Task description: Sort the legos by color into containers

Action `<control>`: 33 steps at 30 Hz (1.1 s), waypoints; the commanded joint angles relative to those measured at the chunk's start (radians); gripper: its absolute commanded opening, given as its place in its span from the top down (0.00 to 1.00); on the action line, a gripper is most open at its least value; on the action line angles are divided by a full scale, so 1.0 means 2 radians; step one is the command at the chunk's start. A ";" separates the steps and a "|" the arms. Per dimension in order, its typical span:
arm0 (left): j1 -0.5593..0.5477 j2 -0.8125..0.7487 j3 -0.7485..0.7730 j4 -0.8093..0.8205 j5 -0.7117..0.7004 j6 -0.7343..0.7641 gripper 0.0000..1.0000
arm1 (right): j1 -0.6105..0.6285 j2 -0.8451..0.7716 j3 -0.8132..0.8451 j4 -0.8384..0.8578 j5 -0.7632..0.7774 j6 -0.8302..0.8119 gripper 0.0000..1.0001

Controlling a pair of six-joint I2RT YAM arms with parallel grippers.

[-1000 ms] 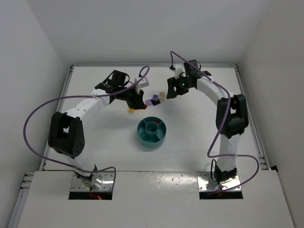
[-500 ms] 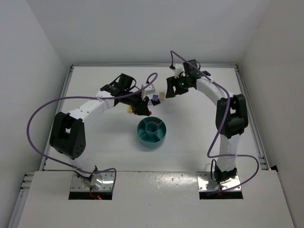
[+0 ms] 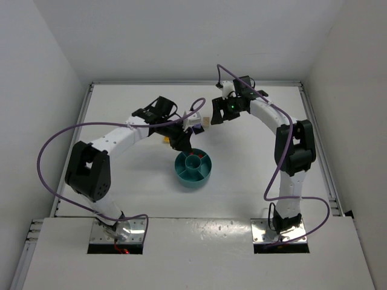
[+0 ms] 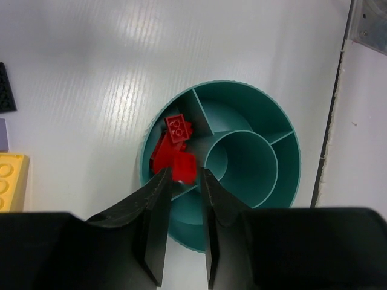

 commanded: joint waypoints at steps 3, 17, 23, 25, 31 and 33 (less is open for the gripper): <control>-0.005 0.009 0.015 -0.006 0.007 0.014 0.66 | 0.003 -0.009 0.002 0.010 -0.016 -0.007 0.31; 0.027 -0.015 0.013 0.060 -0.007 -0.057 0.51 | 0.019 -0.007 0.018 0.010 -0.038 -0.054 0.31; 0.060 -0.027 0.001 0.104 -0.007 -0.115 0.48 | 0.043 0.036 0.090 -0.001 -0.034 -0.097 0.33; 0.075 -0.027 -0.004 0.104 -0.007 -0.125 0.46 | 0.048 0.060 0.114 -0.005 -0.040 -0.118 0.33; 0.111 -0.049 -0.029 0.119 -0.007 -0.154 0.45 | 0.064 0.112 0.179 -0.028 -0.040 -0.199 0.33; 0.116 -0.049 -0.029 0.125 -0.016 -0.161 0.44 | 0.069 0.138 0.196 -0.044 -0.040 -0.216 0.33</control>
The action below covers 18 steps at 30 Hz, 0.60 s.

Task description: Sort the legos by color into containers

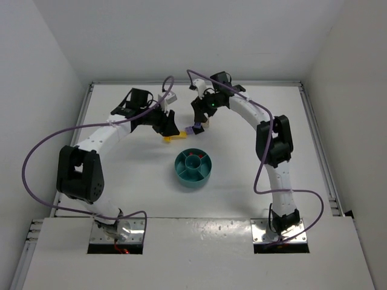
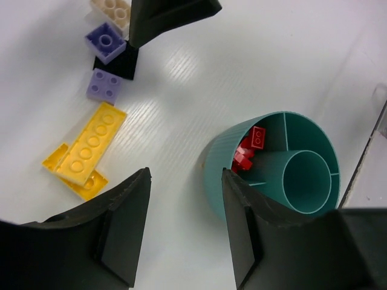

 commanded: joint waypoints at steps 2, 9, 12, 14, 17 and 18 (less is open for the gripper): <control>0.023 -0.028 -0.010 0.024 -0.005 -0.032 0.44 | 0.008 0.044 0.063 -0.031 -0.018 -0.078 0.33; 0.028 -0.040 -0.029 0.029 -0.015 -0.032 0.44 | 0.008 0.081 0.095 -0.041 -0.018 -0.099 0.33; 0.032 -0.044 -0.029 0.029 -0.015 -0.037 0.44 | 0.008 0.090 0.095 -0.045 -0.013 -0.111 0.36; 0.032 -0.044 -0.029 0.029 -0.015 -0.037 0.44 | 0.008 0.090 0.090 -0.045 -0.013 -0.117 0.39; 0.037 -0.044 -0.033 0.029 -0.020 -0.037 0.44 | 0.008 0.090 0.070 -0.033 -0.009 -0.122 0.39; 0.037 -0.044 -0.033 0.029 -0.020 -0.037 0.44 | 0.008 0.090 0.061 -0.033 -0.008 -0.122 0.39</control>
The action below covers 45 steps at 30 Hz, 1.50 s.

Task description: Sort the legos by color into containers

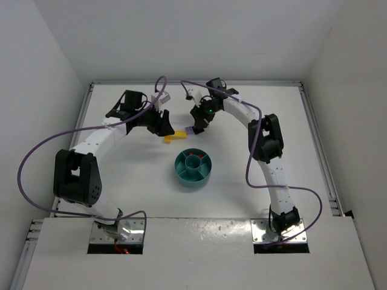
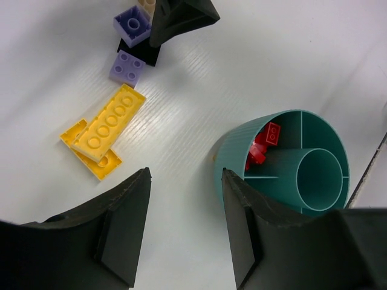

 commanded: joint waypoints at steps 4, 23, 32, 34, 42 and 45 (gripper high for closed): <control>0.010 -0.022 -0.010 0.014 0.000 -0.007 0.44 | 0.003 -0.008 -0.021 0.026 -0.003 -0.025 0.40; 0.010 -0.022 -0.014 0.019 -0.010 -0.007 0.44 | 0.012 -0.086 -0.128 0.110 -0.007 -0.030 0.84; 0.010 -0.018 -0.014 0.034 -0.010 -0.007 0.44 | 0.003 -0.216 -0.199 0.076 -0.024 -0.056 0.89; 0.010 -0.013 -0.014 0.038 -0.010 -0.007 0.44 | -0.001 -0.237 -0.206 0.049 -0.030 -0.079 0.89; 0.005 -0.002 -0.014 0.048 -0.010 -0.007 0.44 | 0.008 -0.361 -0.314 -0.062 -0.035 -0.175 0.90; 0.005 0.002 -0.014 0.048 -0.005 -0.007 0.44 | 0.014 -0.398 -0.344 -0.087 -0.040 -0.185 0.90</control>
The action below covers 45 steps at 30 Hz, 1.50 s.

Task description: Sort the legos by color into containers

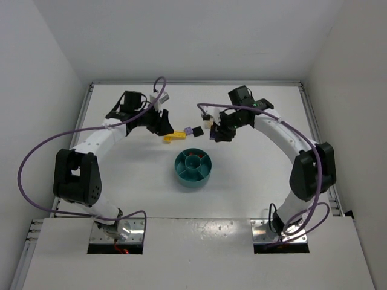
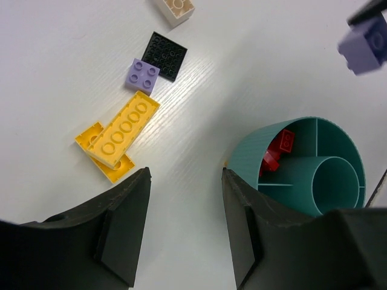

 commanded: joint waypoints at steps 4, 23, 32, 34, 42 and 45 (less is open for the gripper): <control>-0.004 0.012 0.008 0.022 0.009 -0.006 0.44 | 0.014 -0.043 -0.034 -0.077 -0.022 -0.054 0.90; -0.004 0.015 0.003 0.013 0.004 0.005 0.44 | 0.096 -0.025 -0.041 -0.109 -0.007 -0.059 0.90; -0.004 0.028 0.003 0.013 0.004 0.009 0.42 | 0.110 -0.004 -0.020 -0.094 0.013 -0.037 0.81; -0.004 0.033 0.010 0.013 0.004 0.005 0.42 | 0.110 0.002 -0.020 -0.094 0.013 -0.037 0.75; -0.004 0.057 0.026 0.017 -0.001 0.005 0.42 | 0.115 -0.005 -0.015 -0.077 0.029 -0.015 0.49; -0.009 0.077 0.037 0.027 -0.001 0.010 0.42 | 0.115 -0.024 -0.025 -0.059 0.029 -0.006 0.42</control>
